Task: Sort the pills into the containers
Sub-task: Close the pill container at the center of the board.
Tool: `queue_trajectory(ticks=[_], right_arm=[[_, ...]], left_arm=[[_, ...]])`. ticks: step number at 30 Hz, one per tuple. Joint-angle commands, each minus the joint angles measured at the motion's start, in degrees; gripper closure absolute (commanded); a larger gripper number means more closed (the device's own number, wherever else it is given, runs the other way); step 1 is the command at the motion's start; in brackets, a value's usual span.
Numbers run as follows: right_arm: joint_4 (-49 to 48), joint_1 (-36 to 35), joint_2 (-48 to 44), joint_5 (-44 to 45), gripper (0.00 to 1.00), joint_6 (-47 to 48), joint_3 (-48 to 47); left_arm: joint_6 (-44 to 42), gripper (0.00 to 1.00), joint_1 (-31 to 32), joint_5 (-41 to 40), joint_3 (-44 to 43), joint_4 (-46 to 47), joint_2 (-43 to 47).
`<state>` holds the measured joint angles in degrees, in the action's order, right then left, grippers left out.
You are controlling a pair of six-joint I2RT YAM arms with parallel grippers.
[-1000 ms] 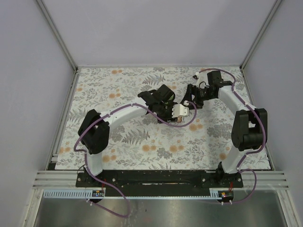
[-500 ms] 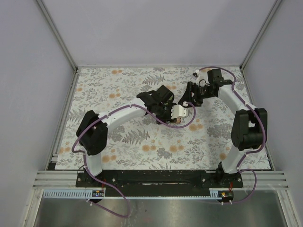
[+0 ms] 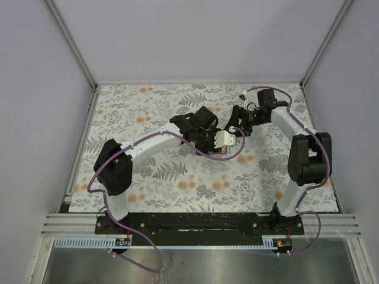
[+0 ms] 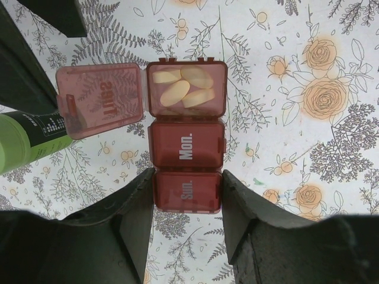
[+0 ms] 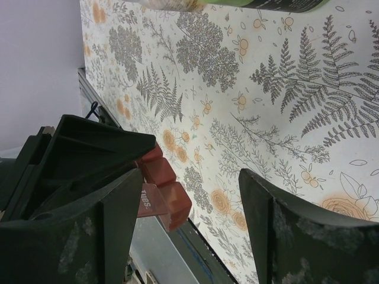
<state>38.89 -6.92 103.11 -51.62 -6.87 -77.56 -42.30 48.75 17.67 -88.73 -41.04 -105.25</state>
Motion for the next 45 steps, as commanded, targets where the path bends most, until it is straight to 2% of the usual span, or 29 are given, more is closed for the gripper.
queue_trajectory(ticks=[1,16,38,45], right_arm=[[1.2,-1.1,-1.8,-1.4,0.25,2.2,0.7],[1.8,-1.3,-6.7,-1.6,0.25,4.3,4.3],[0.7,-2.8,-6.9,-3.1,0.25,4.3,6.5],[0.0,-2.8,-7.2,-5.2,0.29,4.4,7.5]], left_arm=[[1.0,1.00,0.3,-0.8,-1.7,0.0,1.9],[1.8,1.00,0.3,-3.0,-3.9,-1.5,-1.3],[4.8,1.00,0.2,-4.2,-7.1,-1.7,-2.7],[5.5,1.00,-0.1,-3.5,-7.9,-2.5,-2.8]])
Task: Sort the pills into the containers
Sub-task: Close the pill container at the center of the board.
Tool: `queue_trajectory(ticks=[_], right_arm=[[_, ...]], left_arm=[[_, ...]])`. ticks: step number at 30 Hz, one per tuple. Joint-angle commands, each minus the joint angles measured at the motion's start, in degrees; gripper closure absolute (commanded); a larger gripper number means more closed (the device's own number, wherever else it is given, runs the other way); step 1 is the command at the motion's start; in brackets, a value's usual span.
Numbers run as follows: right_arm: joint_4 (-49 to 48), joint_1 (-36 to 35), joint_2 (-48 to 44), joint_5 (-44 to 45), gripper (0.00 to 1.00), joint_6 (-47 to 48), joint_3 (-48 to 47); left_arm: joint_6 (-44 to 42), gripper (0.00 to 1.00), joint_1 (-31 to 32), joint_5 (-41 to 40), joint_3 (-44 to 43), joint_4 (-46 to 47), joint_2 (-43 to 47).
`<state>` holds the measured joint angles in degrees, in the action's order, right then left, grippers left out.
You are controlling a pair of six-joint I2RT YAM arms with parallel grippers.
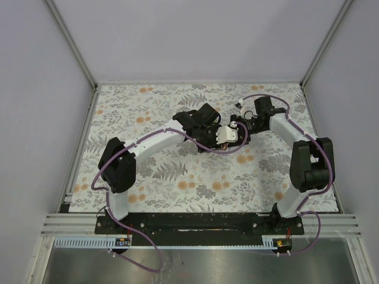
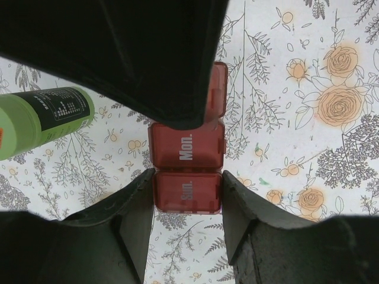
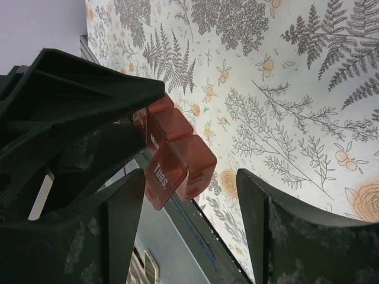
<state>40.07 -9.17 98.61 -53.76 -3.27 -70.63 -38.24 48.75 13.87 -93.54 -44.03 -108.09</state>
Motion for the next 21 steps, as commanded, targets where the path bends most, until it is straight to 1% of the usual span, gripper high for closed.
queue_trajectory(ticks=[1,8,12,21], right_arm=[[-1.2,-0.6,-2.8,-3.6,0.30,1.0,0.7],[-2.5,-0.6,-3.3,-5.7,0.35,0.7,1.4],[-2.8,-0.6,-3.5,-7.2,0.43,0.9,1.7],[-3.0,-0.6,-3.2,-8.4,0.52,1.4,1.8]], left_arm=[[1.7,1.00,-0.4,0.8,-3.4,0.6,0.2],[2.8,1.00,-1.0,3.1,-4.0,-0.2,0.7],[3.3,1.00,-1.1,4.3,-5.2,-1.6,0.3],[4.1,1.00,-1.1,5.2,-5.9,-2.0,0.5]])
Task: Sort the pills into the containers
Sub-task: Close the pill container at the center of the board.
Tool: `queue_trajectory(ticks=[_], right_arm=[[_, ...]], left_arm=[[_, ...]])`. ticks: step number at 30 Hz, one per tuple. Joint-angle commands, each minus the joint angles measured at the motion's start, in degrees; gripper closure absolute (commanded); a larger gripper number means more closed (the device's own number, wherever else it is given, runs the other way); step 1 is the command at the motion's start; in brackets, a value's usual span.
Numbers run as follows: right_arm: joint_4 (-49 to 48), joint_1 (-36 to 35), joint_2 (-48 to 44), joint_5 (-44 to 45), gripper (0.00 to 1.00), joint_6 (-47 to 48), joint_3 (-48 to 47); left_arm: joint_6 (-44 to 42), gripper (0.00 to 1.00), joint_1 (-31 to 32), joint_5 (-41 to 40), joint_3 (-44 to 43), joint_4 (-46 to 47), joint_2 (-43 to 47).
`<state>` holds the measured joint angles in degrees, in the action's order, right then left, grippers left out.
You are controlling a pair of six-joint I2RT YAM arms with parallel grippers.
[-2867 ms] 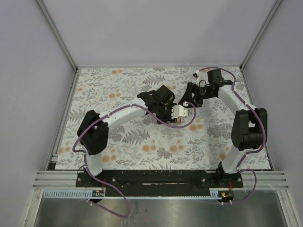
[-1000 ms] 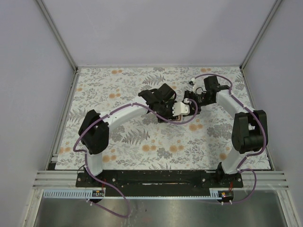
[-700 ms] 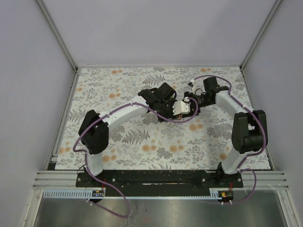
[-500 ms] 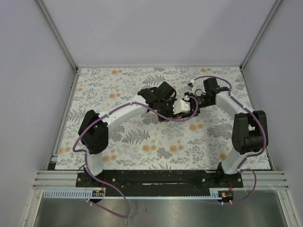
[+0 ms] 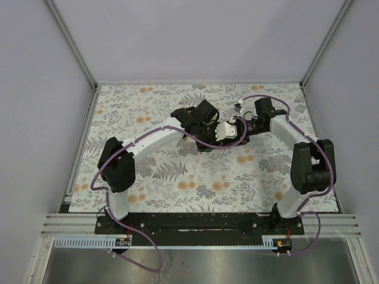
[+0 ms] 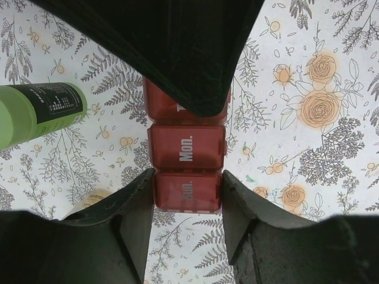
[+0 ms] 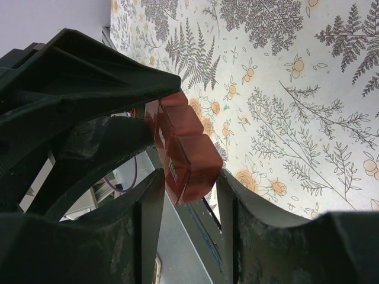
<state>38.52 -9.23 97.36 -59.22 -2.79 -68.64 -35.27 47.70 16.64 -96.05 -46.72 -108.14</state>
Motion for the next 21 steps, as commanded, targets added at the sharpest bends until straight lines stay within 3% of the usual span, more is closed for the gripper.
queue_trajectory(ticks=[1,7,17,21], right_arm=[[-1.4,-0.5,-2.0,-3.1,0.54,1.0,-0.1],[-1.7,-0.5,-2.1,-4.0,0.64,1.1,0.1],[-2.2,-0.5,-1.9,-5.3,0.52,0.9,0.0],[-2.7,-0.5,-1.7,-6.2,0.58,0.4,0.0]], left_arm=[[1.3,1.00,-0.1,2.6,-3.4,0.4,0.5],[2.1,1.00,-0.2,4.1,-4.1,-0.2,0.6],[3.4,1.00,-0.2,5.3,-5.2,-1.6,1.0],[4.4,1.00,-0.2,5.4,-5.5,-1.6,1.1]])
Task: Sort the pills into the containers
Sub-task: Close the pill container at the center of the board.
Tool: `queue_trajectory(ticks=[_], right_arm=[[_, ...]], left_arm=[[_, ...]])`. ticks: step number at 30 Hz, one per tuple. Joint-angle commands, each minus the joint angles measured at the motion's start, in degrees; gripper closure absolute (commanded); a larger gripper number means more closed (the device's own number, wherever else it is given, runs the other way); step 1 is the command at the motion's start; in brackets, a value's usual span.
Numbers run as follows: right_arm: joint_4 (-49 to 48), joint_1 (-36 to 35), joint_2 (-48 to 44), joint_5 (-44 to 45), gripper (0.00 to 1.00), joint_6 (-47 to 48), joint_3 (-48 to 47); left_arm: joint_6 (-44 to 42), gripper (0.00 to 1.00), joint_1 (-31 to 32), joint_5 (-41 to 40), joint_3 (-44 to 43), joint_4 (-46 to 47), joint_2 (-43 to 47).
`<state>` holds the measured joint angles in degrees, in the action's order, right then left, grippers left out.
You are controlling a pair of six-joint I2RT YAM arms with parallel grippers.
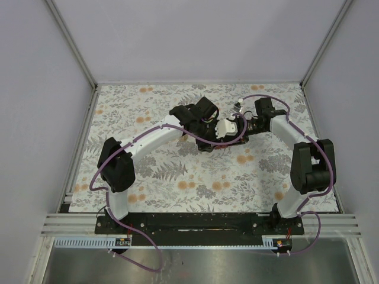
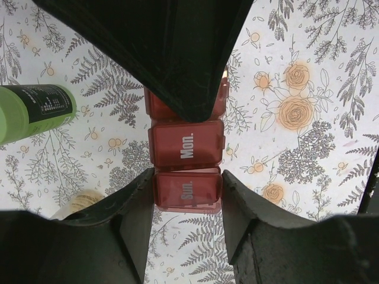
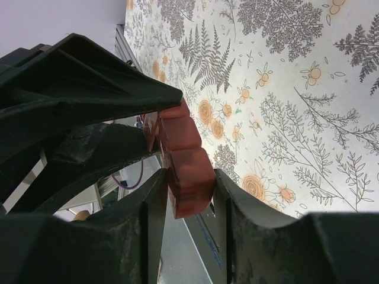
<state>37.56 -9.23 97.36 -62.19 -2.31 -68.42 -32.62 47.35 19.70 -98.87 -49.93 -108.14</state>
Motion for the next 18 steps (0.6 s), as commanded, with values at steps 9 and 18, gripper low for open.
queue_trajectory(ticks=[9,18], right_arm=[[-1.3,-0.5,-2.3,-5.6,0.53,0.5,0.0],[0.4,-0.5,-2.3,-7.1,0.53,2.0,-0.1]], left_arm=[[1.4,1.00,0.1,2.6,-1.9,1.6,1.3],[2.1,1.00,-0.1,3.7,-2.0,1.6,2.1]])
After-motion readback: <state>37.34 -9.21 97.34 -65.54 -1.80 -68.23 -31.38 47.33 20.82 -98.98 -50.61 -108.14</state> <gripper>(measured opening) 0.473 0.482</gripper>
